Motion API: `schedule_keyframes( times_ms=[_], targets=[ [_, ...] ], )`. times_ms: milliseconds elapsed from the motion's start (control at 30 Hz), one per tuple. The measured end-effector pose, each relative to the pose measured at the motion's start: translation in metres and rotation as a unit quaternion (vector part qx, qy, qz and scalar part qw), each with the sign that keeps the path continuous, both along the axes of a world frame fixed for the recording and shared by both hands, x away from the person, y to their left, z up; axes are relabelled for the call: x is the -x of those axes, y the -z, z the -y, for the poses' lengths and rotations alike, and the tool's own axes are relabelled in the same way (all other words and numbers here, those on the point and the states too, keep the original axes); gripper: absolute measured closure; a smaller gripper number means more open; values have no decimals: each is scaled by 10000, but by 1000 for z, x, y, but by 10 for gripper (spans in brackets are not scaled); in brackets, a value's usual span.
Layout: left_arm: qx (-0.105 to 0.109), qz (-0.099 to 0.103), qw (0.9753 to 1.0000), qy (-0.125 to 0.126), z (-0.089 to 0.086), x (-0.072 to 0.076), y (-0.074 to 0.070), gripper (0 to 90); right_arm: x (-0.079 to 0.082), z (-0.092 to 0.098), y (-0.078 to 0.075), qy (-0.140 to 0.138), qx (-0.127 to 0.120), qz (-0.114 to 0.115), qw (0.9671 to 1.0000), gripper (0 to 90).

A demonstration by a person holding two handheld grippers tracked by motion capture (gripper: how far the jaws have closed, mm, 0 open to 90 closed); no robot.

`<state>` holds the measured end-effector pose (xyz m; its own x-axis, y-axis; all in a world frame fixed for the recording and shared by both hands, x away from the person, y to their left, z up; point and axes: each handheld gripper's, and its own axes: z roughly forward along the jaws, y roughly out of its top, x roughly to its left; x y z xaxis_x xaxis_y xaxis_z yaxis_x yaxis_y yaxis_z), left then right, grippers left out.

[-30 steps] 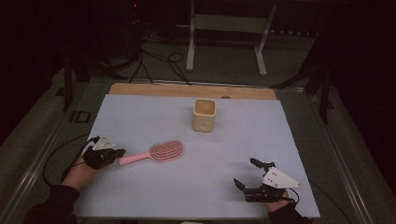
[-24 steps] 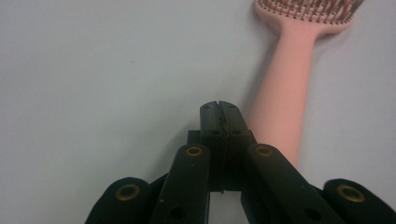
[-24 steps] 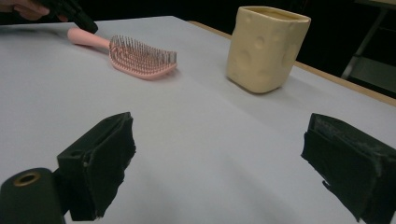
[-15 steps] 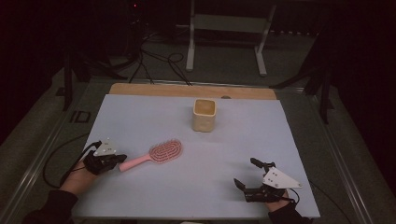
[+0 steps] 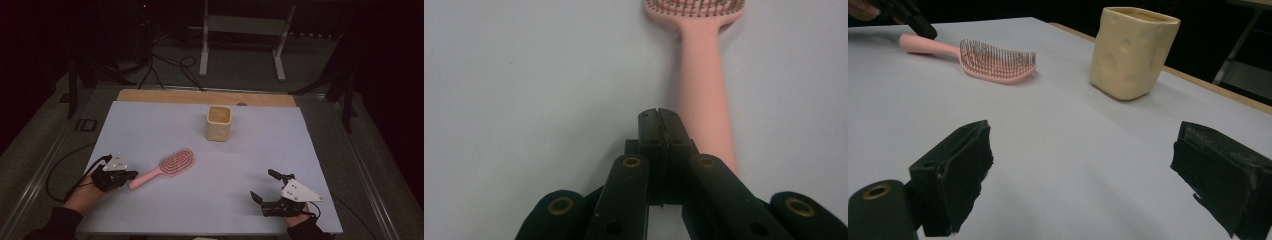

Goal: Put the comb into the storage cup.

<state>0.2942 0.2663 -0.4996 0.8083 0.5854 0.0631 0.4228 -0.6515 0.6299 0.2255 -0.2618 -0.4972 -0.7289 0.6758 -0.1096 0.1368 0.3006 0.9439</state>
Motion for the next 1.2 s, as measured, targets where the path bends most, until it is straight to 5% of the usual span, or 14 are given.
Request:
schedule_keyframes(
  times_ms=[900,1200],
  targets=[
    [-97,-268,9986,441,18,23,-3,900,0,-1,0,1,-3,-29,10000,85],
    [-133,-335,9990,253,18,20,-9,900,0,0,0,7,7,1,10000,85]
  ],
)
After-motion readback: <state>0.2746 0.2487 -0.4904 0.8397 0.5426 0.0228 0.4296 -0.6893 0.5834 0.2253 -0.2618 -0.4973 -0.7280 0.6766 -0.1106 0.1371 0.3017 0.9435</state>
